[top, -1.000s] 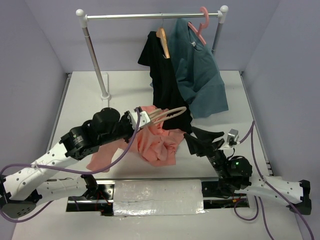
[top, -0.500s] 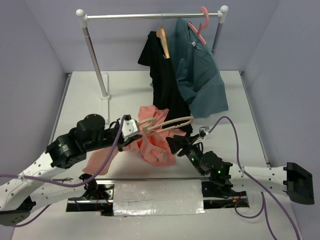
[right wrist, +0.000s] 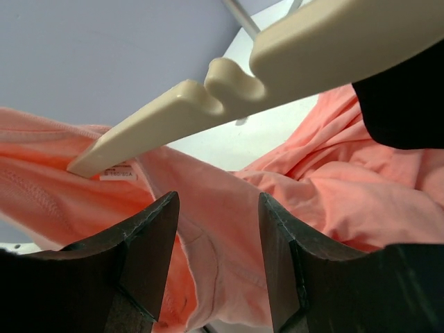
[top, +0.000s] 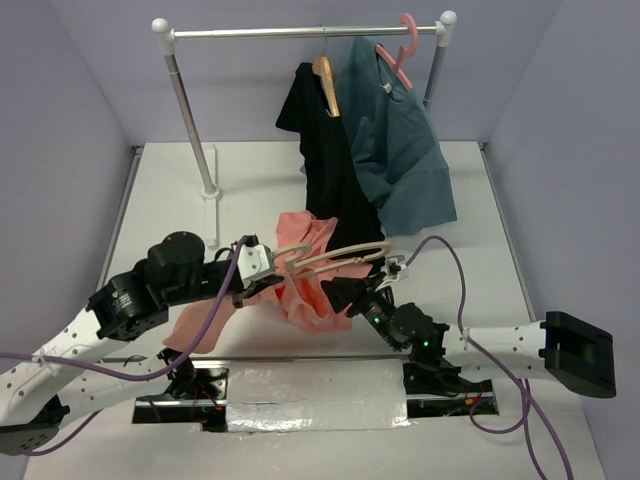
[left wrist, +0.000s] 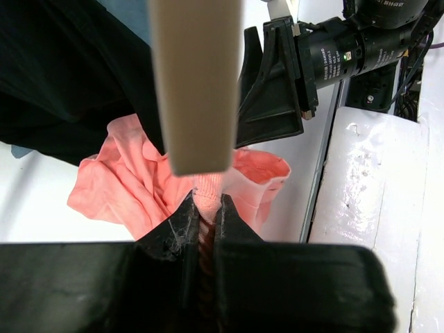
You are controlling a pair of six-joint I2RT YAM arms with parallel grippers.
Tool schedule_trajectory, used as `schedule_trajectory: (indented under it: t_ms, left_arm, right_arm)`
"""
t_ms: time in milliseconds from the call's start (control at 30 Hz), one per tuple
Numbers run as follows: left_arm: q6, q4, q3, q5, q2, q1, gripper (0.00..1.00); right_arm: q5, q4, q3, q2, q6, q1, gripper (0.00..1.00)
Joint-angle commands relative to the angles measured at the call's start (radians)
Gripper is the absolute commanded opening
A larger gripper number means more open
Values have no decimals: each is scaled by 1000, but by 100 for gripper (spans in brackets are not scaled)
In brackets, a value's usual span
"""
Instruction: Place the t-shirt on the hanger
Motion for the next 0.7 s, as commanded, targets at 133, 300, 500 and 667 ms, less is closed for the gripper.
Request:
schedule_trajectory:
  t_ms: [133,300,500,667]
  left_arm:
    - [-15,84,4,-4,-6,0,0]
    - [-17,87,6,1,3,0,0]
    - [-27,97,15,19,0,0,0]
    - [-27,107,10,22,-11,0,0]
  right_arm:
    - [-18,39,-30,-62,31,-3,57]
    - [-25,-5,-46,-122,38,1,57]
    - [-38,-28,-4,-47,38,2,58]
    - [-67,37,2,59,55,2,57]
